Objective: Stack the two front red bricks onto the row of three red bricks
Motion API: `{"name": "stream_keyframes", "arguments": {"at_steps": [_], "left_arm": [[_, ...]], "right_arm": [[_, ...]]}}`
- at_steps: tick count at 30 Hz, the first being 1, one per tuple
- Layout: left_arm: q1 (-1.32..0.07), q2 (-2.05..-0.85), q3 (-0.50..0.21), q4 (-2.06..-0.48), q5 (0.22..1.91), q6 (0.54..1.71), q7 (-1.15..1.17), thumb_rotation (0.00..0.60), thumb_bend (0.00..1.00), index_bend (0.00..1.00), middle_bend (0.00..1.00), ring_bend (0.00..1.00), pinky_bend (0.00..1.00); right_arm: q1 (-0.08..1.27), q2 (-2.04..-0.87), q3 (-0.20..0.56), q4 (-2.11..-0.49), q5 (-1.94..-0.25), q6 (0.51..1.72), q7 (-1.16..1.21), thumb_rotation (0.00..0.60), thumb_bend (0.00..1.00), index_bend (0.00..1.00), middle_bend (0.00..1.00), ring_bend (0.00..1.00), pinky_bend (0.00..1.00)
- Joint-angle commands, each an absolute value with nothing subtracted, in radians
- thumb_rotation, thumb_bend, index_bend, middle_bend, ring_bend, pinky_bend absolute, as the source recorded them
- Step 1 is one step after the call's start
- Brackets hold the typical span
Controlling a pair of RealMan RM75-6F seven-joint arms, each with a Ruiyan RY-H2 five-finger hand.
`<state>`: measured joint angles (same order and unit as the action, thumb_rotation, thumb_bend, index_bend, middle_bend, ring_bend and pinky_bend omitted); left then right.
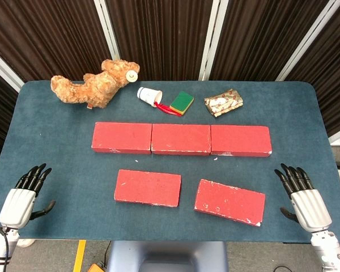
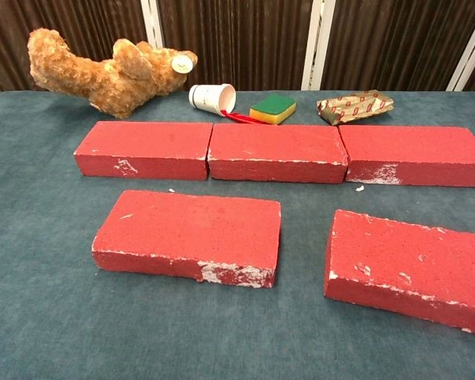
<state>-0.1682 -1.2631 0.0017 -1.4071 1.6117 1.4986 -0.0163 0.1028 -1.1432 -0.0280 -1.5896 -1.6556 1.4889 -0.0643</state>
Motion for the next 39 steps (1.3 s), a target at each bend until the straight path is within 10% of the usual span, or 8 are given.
{"name": "stream_keyframes", "arguments": {"at_steps": [1, 39], "left_arm": [[-0.170, -1.263, 0.001, -1.406, 1.604, 1.489, -0.017, 0.600, 0.25, 0.00, 0.00, 0.00, 0.18], [-0.645, -1.432, -0.020, -1.499, 1.657, 0.910, 0.037, 0.600, 0.23, 0.00, 0.00, 0.00, 0.01]], "right_arm": [[0.102, -1.142, -0.029, -1.591, -1.656, 1.488, -0.064, 0.600, 0.06, 0.00, 0.00, 0.00, 0.00], [0.085, -1.081, -0.063, -1.613, -1.721, 1.512, 0.028, 0.600, 0.06, 0.00, 0.00, 0.00, 0.00]]}}
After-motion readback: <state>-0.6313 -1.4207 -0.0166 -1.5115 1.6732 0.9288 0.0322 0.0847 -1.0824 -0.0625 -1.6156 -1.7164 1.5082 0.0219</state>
